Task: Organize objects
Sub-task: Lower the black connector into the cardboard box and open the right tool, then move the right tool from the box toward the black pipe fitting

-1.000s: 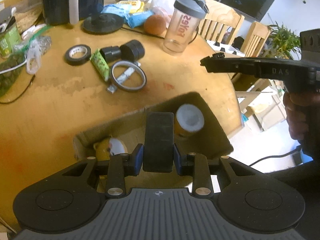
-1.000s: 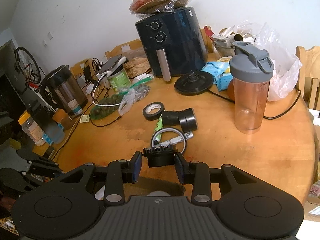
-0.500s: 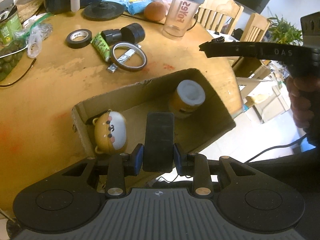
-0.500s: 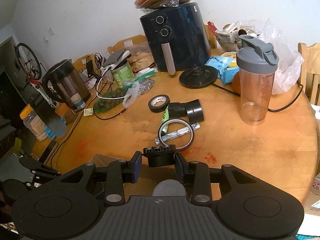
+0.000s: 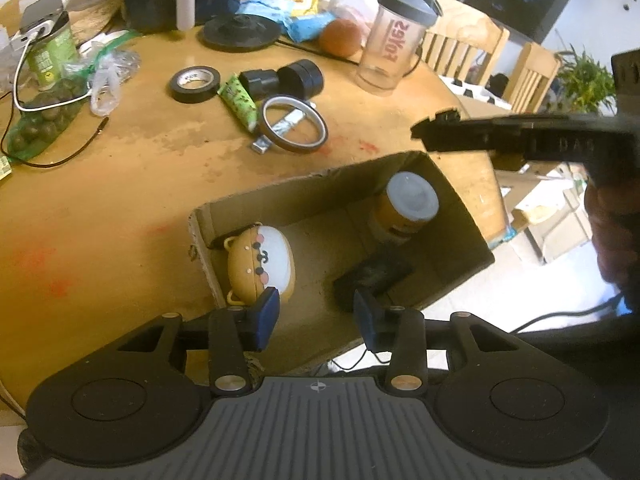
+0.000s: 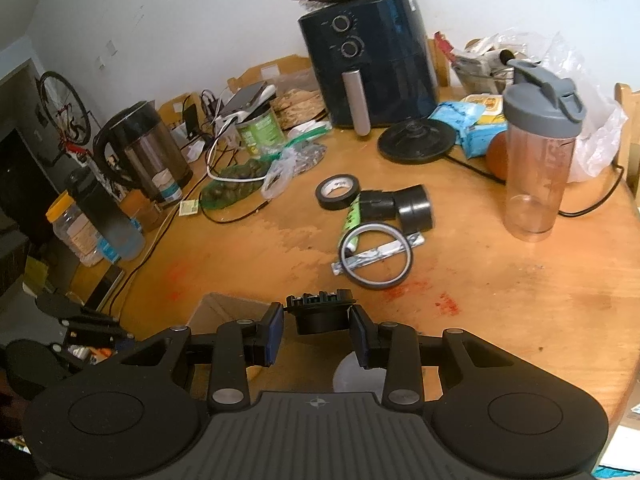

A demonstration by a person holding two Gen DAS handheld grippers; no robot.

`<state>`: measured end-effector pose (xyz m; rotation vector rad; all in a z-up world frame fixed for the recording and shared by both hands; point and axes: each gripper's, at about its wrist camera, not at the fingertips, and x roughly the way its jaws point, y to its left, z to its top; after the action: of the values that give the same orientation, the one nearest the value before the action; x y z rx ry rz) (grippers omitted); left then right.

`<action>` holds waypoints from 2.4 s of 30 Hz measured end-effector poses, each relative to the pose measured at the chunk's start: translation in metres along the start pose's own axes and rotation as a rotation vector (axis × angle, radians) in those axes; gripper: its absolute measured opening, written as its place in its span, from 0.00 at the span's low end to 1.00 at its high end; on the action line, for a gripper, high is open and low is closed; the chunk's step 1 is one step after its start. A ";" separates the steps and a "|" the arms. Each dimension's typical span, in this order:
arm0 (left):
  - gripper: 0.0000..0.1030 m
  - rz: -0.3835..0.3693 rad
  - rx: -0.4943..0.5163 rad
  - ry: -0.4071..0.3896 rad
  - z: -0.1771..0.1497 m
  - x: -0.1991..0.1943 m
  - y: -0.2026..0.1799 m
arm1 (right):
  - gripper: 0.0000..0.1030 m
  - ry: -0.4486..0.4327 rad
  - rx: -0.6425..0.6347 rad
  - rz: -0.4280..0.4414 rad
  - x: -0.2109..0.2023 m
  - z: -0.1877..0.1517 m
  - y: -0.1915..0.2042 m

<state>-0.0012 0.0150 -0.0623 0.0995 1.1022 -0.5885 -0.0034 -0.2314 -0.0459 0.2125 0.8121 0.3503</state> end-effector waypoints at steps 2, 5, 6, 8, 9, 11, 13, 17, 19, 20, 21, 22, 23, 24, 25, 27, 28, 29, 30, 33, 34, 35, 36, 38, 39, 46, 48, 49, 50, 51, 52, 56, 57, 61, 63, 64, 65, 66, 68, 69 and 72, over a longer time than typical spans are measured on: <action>0.40 0.000 -0.009 -0.005 0.000 -0.001 0.001 | 0.37 0.011 -0.008 0.009 0.003 -0.001 0.003; 0.40 0.001 -0.020 -0.012 0.000 -0.003 0.004 | 0.37 0.028 -0.014 0.022 0.009 -0.001 0.008; 0.40 0.001 -0.024 -0.013 0.000 -0.004 0.005 | 0.37 0.032 -0.016 0.025 0.011 -0.001 0.009; 0.40 0.001 -0.034 -0.014 -0.001 -0.005 0.008 | 0.37 0.043 -0.022 0.031 0.014 -0.001 0.012; 0.40 0.000 -0.041 -0.016 -0.001 -0.005 0.010 | 0.37 0.050 -0.026 0.033 0.016 -0.001 0.013; 0.40 0.001 -0.052 -0.019 -0.001 -0.006 0.012 | 0.37 0.064 -0.033 0.036 0.021 -0.001 0.015; 0.40 0.002 -0.060 -0.023 -0.001 -0.008 0.015 | 0.37 0.076 -0.040 0.037 0.024 0.000 0.017; 0.40 0.002 -0.072 -0.031 0.001 -0.010 0.018 | 0.37 0.097 -0.043 0.039 0.029 0.001 0.018; 0.41 0.004 -0.073 -0.034 0.002 -0.010 0.018 | 0.37 0.105 -0.045 0.042 0.032 0.001 0.018; 0.41 0.005 -0.074 -0.035 0.002 -0.010 0.019 | 0.38 0.108 -0.046 0.043 0.033 0.002 0.018; 0.44 0.005 -0.074 -0.037 0.003 -0.010 0.019 | 0.38 0.111 -0.047 0.043 0.034 0.002 0.018; 0.47 0.006 -0.075 -0.041 0.004 -0.011 0.020 | 0.38 0.114 -0.047 0.042 0.035 0.002 0.018; 0.48 0.007 -0.074 -0.045 0.005 -0.012 0.020 | 0.38 0.117 -0.047 0.043 0.036 0.003 0.018; 0.48 0.007 -0.075 -0.048 0.005 -0.012 0.020 | 0.38 0.121 -0.048 0.043 0.036 0.003 0.018; 0.48 0.006 -0.075 -0.049 0.006 -0.013 0.020 | 0.38 0.123 -0.050 0.042 0.037 0.003 0.018; 0.48 0.005 -0.074 -0.053 0.009 -0.013 0.020 | 0.45 0.118 -0.059 0.034 0.038 0.004 0.019; 0.48 0.001 -0.072 -0.056 0.010 -0.014 0.020 | 0.55 0.116 -0.062 0.033 0.038 0.005 0.019; 0.48 -0.002 -0.071 -0.060 0.011 -0.014 0.020 | 0.65 0.111 -0.064 0.035 0.037 0.006 0.019; 0.48 -0.004 -0.071 -0.062 0.012 -0.014 0.021 | 0.69 0.105 -0.065 0.034 0.037 0.007 0.019; 0.48 -0.008 -0.071 -0.064 0.015 -0.013 0.021 | 0.81 0.102 -0.063 0.018 0.037 0.009 0.018; 0.48 -0.008 -0.071 -0.063 0.016 -0.012 0.021 | 0.87 0.102 -0.062 0.011 0.038 0.009 0.017; 0.48 -0.008 -0.072 -0.063 0.017 -0.012 0.022 | 0.90 0.102 -0.061 0.005 0.038 0.010 0.017; 0.48 -0.010 -0.071 -0.064 0.018 -0.012 0.022 | 0.91 0.103 -0.059 0.002 0.038 0.010 0.016; 0.48 -0.013 -0.069 -0.063 0.020 -0.011 0.022 | 0.94 0.105 -0.054 -0.008 0.038 0.011 0.014; 0.48 -0.015 -0.068 -0.061 0.020 -0.010 0.022 | 0.95 0.106 -0.053 -0.012 0.038 0.011 0.013; 0.48 -0.025 -0.054 -0.060 0.025 -0.006 0.021 | 1.00 0.100 -0.044 -0.044 0.036 0.011 0.007; 0.48 -0.026 -0.049 -0.061 0.028 -0.005 0.020 | 1.00 0.097 -0.045 -0.056 0.034 0.012 0.005; 0.48 -0.027 -0.050 -0.062 0.029 -0.004 0.020 | 1.00 0.096 -0.045 -0.064 0.033 0.012 0.004; 0.49 -0.028 -0.051 -0.061 0.031 -0.003 0.020 | 1.00 0.095 -0.044 -0.071 0.032 0.013 0.002; 0.50 -0.029 -0.051 -0.059 0.032 -0.002 0.020 | 1.00 0.094 -0.042 -0.078 0.031 0.013 0.001; 0.52 -0.029 -0.049 -0.056 0.033 -0.001 0.020 | 1.00 0.093 -0.040 -0.085 0.030 0.013 -0.001; 0.53 -0.029 -0.047 -0.046 0.039 0.006 0.020 | 1.00 0.094 -0.032 -0.111 0.026 0.012 -0.011; 0.53 -0.027 -0.048 -0.043 0.040 0.008 0.020 | 1.00 0.095 -0.028 -0.117 0.026 0.012 -0.015; 0.53 -0.001 -0.064 -0.032 0.046 0.013 0.020 | 1.00 0.094 -0.008 -0.142 0.028 0.014 -0.029; 0.53 0.017 -0.075 -0.037 0.048 0.014 0.021 | 1.00 0.094 -0.003 -0.151 0.030 0.016 -0.035; 0.54 0.027 -0.082 -0.040 0.050 0.014 0.022 | 1.00 0.094 -0.003 -0.156 0.032 0.019 -0.037; 0.54 0.036 -0.088 -0.040 0.051 0.014 0.023 | 1.00 0.094 -0.004 -0.160 0.034 0.021 -0.040; 0.54 0.045 -0.096 -0.038 0.052 0.015 0.024 | 1.00 0.095 -0.005 -0.162 0.036 0.023 -0.043; 0.55 0.062 -0.115 -0.039 0.055 0.016 0.026 | 1.00 0.098 -0.010 -0.170 0.041 0.029 -0.049; 0.57 0.070 -0.123 -0.039 0.056 0.016 0.027 | 1.00 0.098 -0.014 -0.174 0.043 0.030 -0.050; 0.72 0.095 -0.148 -0.051 0.056 0.016 0.030 | 1.00 0.103 -0.023 -0.176 0.052 0.038 -0.058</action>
<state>0.0644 0.0141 -0.0562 0.0087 1.0820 -0.4208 0.0705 -0.2669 -0.0731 0.1008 0.9211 0.2054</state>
